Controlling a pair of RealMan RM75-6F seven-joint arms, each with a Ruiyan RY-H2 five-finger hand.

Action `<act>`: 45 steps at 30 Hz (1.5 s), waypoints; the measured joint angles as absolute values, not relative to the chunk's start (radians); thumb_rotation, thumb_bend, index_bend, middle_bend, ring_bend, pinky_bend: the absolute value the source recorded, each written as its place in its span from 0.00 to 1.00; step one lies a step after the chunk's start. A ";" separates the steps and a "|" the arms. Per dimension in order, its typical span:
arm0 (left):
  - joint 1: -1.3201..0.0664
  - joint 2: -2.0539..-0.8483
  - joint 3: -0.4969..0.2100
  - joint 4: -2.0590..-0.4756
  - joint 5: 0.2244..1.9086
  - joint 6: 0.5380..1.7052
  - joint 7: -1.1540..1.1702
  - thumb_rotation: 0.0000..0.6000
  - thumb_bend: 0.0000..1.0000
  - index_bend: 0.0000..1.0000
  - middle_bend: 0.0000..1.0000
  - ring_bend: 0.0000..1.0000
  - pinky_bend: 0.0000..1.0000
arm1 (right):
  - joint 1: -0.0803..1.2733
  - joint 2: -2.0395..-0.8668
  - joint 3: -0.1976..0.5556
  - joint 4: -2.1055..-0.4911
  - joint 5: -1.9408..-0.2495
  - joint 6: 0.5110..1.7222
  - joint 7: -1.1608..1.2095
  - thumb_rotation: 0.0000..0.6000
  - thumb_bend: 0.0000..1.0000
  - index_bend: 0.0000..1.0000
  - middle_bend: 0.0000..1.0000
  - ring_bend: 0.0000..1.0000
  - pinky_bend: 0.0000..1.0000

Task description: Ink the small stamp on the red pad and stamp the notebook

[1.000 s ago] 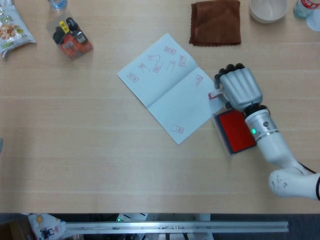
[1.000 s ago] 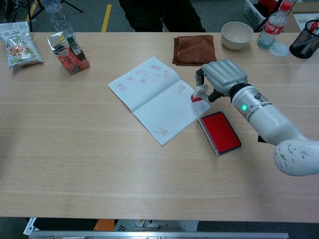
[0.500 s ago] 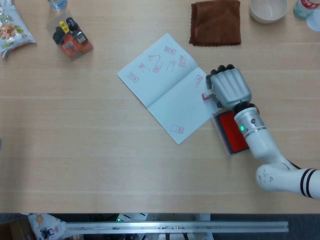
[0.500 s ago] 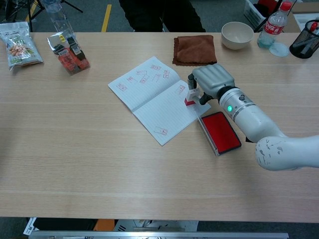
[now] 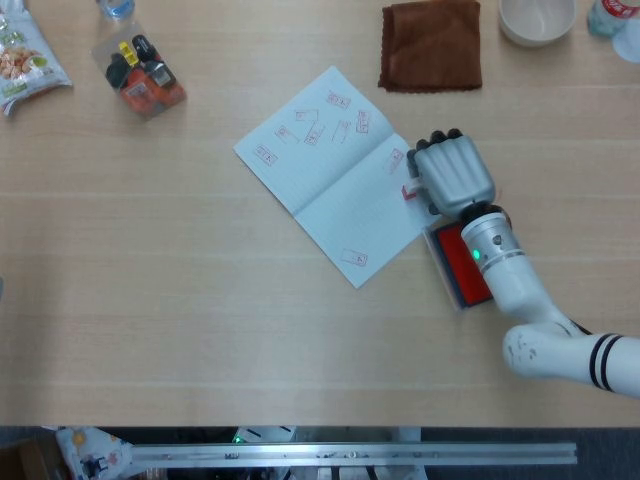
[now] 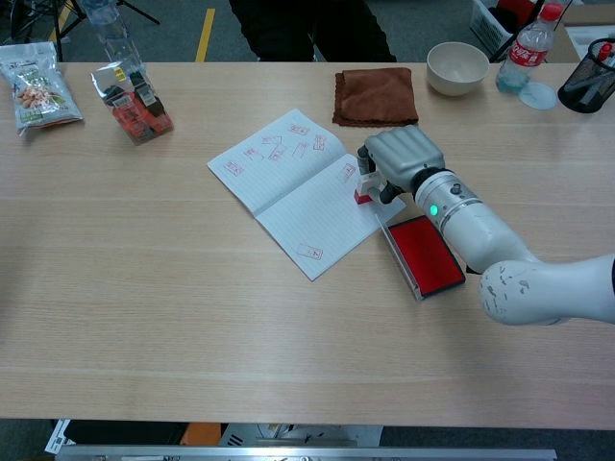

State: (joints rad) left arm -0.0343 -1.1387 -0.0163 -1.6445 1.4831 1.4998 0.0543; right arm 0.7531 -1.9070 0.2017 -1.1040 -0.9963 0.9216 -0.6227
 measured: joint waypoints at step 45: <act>-0.028 -1.134 -0.012 -1.654 1.505 1.516 0.050 1.00 0.29 0.18 0.13 0.12 0.05 | 0.702 -1.730 0.227 -1.326 -1.003 1.010 -0.568 1.00 0.43 0.66 0.46 0.30 0.31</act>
